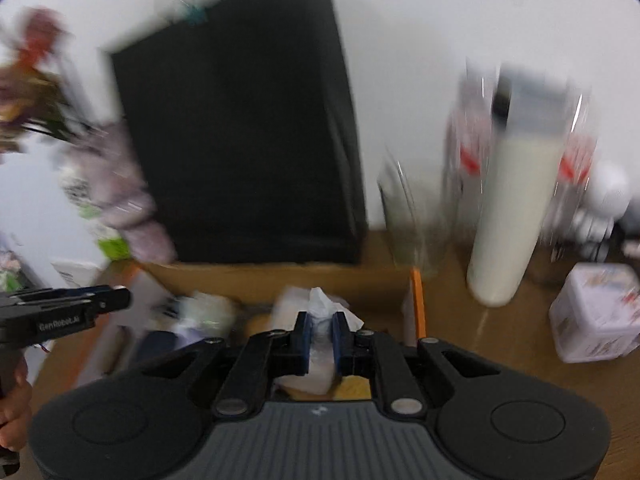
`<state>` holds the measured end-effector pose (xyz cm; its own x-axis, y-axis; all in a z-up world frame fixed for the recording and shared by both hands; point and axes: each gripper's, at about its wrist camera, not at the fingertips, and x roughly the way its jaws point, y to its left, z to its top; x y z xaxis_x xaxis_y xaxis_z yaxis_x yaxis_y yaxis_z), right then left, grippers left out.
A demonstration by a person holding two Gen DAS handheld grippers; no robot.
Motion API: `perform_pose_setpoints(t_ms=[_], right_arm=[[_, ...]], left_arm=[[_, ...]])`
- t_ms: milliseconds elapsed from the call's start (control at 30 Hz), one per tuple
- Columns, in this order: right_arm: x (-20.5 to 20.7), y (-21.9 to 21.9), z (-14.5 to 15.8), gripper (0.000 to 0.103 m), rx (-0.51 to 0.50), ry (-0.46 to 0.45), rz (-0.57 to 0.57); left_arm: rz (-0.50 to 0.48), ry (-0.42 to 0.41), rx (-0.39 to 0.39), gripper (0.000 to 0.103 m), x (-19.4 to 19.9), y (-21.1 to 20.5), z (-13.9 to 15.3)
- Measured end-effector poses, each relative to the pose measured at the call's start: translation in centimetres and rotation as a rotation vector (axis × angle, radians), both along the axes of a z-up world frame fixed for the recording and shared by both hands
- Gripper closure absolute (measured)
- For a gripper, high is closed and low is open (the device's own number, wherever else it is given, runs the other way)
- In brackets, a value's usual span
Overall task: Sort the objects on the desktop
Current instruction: 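Carry lid and tissue into the cardboard box and open both tools, then move both tools back over the table toward the cable and square plug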
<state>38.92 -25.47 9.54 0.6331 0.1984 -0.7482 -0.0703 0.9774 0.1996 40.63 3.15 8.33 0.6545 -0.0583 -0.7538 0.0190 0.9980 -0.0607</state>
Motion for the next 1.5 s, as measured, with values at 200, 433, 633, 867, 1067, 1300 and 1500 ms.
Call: perform_pose_setpoints(t_ms=[200, 433, 633, 867, 1067, 1300, 1500], right_arm=[[3.9, 1.5, -3.8, 0.090, -0.101, 0.043, 0.007], [5.4, 2.1, -4.2, 0.055, -0.192, 0.028, -0.057], [2.0, 2.4, 0.0, 0.035, -0.168, -0.007, -0.045], [-4.3, 3.6, 3.6, 0.028, -0.151, -0.011, -0.017], [-14.3, 3.5, 3.6, 0.020, -0.083, -0.111, -0.001], [-29.2, 3.9, -0.6, 0.018, -0.071, -0.249, 0.012], [-38.1, 4.7, -4.7, 0.017, -0.078, -0.282, -0.003]], left_arm=[[-0.012, 0.110, 0.069, 0.074, 3.5, -0.6, -3.3], [-0.009, 0.162, 0.118, 0.047, 3.1, -1.8, -2.9], [-0.017, 0.131, 0.086, 0.026, 0.1, -2.0, 0.8], [-0.023, 0.073, 0.058, 0.008, -6.9, -3.0, 5.3], [-0.007, -0.067, 0.072, 0.000, -17.9, -3.8, 5.0], [0.019, -0.247, 0.019, 0.000, -33.1, -3.7, 1.7], [0.032, -0.303, 0.002, 0.000, -41.9, -3.9, -2.6]])
